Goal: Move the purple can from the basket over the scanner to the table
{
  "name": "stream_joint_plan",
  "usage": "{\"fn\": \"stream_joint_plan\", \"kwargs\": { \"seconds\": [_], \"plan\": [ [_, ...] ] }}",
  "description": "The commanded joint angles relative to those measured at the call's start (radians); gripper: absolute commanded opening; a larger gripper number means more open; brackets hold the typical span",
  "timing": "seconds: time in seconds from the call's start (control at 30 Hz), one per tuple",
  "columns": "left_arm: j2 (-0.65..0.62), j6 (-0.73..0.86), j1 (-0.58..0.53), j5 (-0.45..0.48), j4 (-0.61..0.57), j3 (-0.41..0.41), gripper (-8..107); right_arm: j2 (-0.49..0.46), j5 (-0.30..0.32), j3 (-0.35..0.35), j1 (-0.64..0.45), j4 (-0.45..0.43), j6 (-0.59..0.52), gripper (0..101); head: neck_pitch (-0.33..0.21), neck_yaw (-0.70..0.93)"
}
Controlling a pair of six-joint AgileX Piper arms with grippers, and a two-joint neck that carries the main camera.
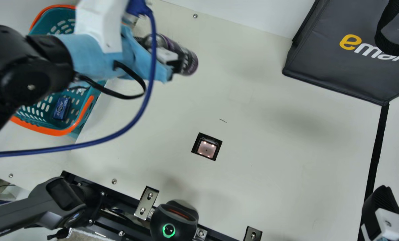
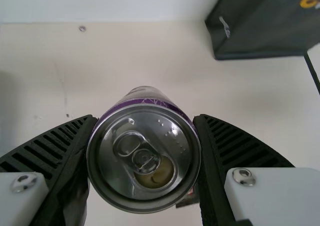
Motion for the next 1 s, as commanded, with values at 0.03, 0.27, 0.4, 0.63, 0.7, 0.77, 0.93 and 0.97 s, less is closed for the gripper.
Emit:
{"fn": "stream_joint_plan", "kwargs": {
  "seconds": [0.03,0.27,0.4,0.63,0.7,0.77,0.93,0.97],
  "plan": [
    [0.025,-0.096,-0.123,0.025,0.035,-0.005,-8,0.0,0.0,0.0,0.0,0.0,0.0,95,-0.03,0.004],
    [0.082,-0.252,-0.249,0.076,0.09,-0.02,-8,0.0,0.001,0.0,0.0,0.0,0.0,95,-0.03,0.004],
    [0.107,-0.328,-0.3,0.099,0.11,-0.02,-8,0.0,0.0,0.0,0.0,0.0,0.0,95,-0.03,0.004],
    [0.143,-0.42,-0.364,0.121,0.121,0.0,-8,0.0,0.0,0.0,0.0,0.0,0.0,95,-0.03,0.004],
    [0.15,-0.438,-0.377,0.122,0.12,0.012,-8,0.0,0.0,0.0,0.0,0.0,0.0,95,-0.03,0.004],
    [0.157,-0.456,-0.389,0.12,0.12,0.026,-8,0.0,0.0,0.0,0.0,0.0,0.0,95,-0.03,0.004],
    [0.17,-0.49,-0.411,0.11,0.122,0.064,-8,0.0,0.0,0.0,0.0,0.0,0.0,95,-0.03,0.004],
    [0.172,-0.496,-0.414,0.108,0.123,0.072,-8,0.0,0.0,0.0,0.0,0.0,0.0,95,-0.03,0.004]
  ]
}}
